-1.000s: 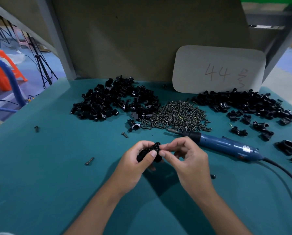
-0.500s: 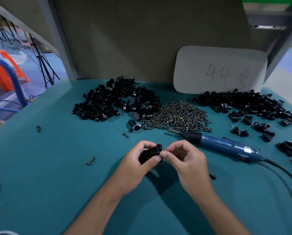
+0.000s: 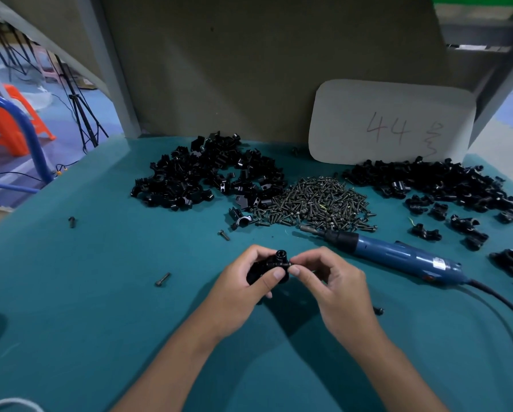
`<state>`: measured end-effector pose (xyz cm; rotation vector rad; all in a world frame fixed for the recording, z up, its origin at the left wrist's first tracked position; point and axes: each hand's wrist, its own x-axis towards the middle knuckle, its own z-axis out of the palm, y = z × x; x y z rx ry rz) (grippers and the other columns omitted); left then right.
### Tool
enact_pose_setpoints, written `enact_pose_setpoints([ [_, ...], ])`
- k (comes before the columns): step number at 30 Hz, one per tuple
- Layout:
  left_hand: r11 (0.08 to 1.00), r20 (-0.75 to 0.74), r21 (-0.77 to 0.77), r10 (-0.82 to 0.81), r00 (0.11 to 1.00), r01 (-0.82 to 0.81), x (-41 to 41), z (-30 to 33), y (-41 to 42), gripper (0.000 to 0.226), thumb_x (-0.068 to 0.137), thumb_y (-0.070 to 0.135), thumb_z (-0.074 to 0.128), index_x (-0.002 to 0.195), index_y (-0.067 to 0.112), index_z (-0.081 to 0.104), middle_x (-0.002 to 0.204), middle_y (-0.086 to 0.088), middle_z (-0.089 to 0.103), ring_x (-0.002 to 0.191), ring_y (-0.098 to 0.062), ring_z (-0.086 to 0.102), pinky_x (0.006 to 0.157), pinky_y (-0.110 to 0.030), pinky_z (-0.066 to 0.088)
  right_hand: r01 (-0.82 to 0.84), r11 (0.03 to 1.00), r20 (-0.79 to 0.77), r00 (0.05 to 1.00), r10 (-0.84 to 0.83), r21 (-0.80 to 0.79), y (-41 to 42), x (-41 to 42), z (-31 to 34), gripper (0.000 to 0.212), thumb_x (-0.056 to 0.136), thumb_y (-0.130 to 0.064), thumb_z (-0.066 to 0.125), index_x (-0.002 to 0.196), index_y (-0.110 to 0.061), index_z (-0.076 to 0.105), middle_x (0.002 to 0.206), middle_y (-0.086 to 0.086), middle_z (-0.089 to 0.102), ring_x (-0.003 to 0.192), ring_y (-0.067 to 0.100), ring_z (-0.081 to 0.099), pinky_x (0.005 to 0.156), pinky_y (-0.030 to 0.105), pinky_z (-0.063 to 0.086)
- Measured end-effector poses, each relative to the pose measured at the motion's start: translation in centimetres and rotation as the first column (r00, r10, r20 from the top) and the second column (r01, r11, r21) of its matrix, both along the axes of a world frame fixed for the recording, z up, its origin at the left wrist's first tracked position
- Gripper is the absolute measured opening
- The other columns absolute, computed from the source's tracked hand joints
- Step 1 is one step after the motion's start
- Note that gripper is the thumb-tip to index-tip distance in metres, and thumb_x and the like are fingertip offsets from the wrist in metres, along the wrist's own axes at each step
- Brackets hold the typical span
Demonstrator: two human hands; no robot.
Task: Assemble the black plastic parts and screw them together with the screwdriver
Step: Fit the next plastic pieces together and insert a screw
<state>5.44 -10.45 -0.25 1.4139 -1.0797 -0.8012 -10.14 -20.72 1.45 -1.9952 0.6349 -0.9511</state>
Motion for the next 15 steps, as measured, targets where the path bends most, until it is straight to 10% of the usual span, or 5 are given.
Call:
enact_pose_setpoints([
  [15,0.999,0.071,0.027,-0.041,0.997,0.039,-0.4,0.0,0.1,0.027,0.086,0.058,0.065,0.104,0.039,0.062,0.092,0.010,0.067,0.077,-0.008,0.062,0.075,-0.037,0.054,-0.001,0.964,-0.229,0.971,-0.062,-0.265,0.4,0.7,-1.1,0.029,0.109,-0.038,0.039,0.081,-0.031,0.039,0.085,-0.018,0.044,0.080,0.005,0.045,0.073,0.015,0.033],
])
